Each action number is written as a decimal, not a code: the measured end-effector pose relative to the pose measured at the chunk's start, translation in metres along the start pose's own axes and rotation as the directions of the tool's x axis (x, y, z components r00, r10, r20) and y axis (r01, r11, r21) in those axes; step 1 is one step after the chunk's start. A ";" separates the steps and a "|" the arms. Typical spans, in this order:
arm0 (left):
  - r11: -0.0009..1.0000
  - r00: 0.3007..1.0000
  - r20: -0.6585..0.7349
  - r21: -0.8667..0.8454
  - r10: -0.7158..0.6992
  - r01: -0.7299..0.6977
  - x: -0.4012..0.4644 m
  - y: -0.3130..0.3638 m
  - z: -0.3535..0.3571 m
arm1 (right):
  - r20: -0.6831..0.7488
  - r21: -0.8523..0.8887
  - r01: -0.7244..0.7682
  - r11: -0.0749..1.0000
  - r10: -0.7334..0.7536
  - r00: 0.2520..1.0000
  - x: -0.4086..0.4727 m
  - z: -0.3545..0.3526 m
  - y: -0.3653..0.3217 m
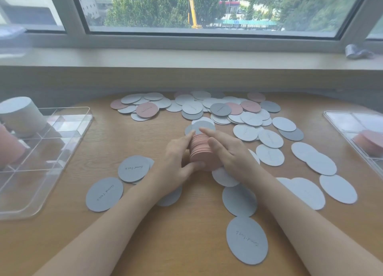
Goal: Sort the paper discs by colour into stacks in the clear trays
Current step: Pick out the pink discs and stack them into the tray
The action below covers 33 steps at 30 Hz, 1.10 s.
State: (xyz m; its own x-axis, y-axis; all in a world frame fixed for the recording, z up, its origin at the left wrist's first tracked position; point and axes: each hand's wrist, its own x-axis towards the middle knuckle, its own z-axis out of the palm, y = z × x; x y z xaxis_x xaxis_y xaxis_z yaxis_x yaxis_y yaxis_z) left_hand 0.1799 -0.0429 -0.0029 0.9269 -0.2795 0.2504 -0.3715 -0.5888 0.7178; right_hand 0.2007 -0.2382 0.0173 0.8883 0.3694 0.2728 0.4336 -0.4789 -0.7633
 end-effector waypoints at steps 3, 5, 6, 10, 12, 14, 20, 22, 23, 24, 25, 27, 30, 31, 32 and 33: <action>0.998 1.000 0.014 -0.064 0.006 -0.005 0.000 0.000 0.000 | -0.065 -0.081 -0.017 0.997 0.012 0.998 0.013 -0.013 0.007; 0.997 1.000 0.019 -0.083 -0.003 0.004 0.000 0.000 0.000 | -0.193 -0.150 -0.110 0.983 0.080 0.978 0.034 -0.030 0.021; 0.995 1.000 0.025 -0.097 -0.010 0.012 0.000 -0.001 0.000 | -0.242 -0.186 -0.172 0.967 0.125 0.962 0.049 -0.040 0.031; 0.994 0.999 0.031 -0.107 -0.026 0.029 0.000 -0.003 0.001 | -0.285 -0.347 -0.493 0.797 0.412 0.866 0.102 -0.084 0.075; 0.994 0.999 0.027 -0.108 -0.028 0.031 0.001 -0.006 -0.001 | -0.273 -0.417 -0.589 0.693 0.522 0.808 0.122 -0.095 0.088; 0.993 0.999 0.029 -0.117 -0.028 0.031 0.001 -0.008 -0.002 | -0.224 -0.494 -0.604 0.625 0.579 0.784 0.136 -0.099 0.099; 0.989 0.999 0.037 -0.142 -0.037 0.042 0.003 -0.012 0.000 | -0.161 -0.606 -0.546 0.579 0.583 0.796 0.154 -0.091 0.120; 0.990 0.999 0.033 -0.133 -0.032 0.036 0.003 -0.012 0.000 | -0.164 -0.601 -0.518 0.609 0.540 0.825 0.149 -0.090 0.122; 0.991 0.999 0.030 -0.131 -0.031 0.035 0.003 -0.012 -0.001 | -0.163 -0.597 -0.500 0.627 0.516 0.841 0.147 -0.089 0.123; 0.991 0.999 0.030 -0.132 -0.033 0.037 0.002 -0.012 -0.001 | -0.161 -0.594 -0.483 0.643 0.494 0.855 0.145 -0.088 0.124; 0.990 0.999 0.032 -0.133 -0.035 0.039 0.002 -0.012 -0.001 | -0.160 -0.595 -0.469 0.653 0.476 0.865 0.144 -0.088 0.124; 0.990 0.999 0.036 -0.133 -0.036 0.040 0.002 -0.012 -0.001 | -0.163 -0.612 -0.445 0.654 0.446 0.880 0.142 -0.088 0.122; 0.989 0.999 0.032 -0.142 -0.034 0.038 0.001 -0.010 -0.002 | -0.210 -0.620 -0.443 0.648 0.407 0.889 0.134 -0.089 0.116; 0.990 0.999 0.028 -0.139 -0.033 0.037 0.001 -0.009 -0.003 | -0.241 -0.612 -0.454 0.647 0.394 0.887 0.130 -0.090 0.112; 0.990 0.999 0.026 -0.138 -0.032 0.035 0.001 -0.010 -0.002 | -0.275 -0.598 -0.462 0.655 0.374 0.886 0.127 -0.091 0.109; 0.989 0.999 0.027 -0.144 -0.032 0.036 0.002 -0.010 -0.002 | -0.308 -0.570 -0.466 0.677 0.349 0.885 0.123 -0.093 0.104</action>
State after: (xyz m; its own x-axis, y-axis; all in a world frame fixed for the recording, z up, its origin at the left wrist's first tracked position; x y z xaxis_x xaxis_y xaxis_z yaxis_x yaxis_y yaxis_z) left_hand 0.1852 -0.0358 -0.0081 0.9365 -0.2811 0.2095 -0.3268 -0.4834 0.8121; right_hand 0.3696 -0.3167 0.0263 0.9842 -0.0856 0.1550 -0.0339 -0.9502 -0.3097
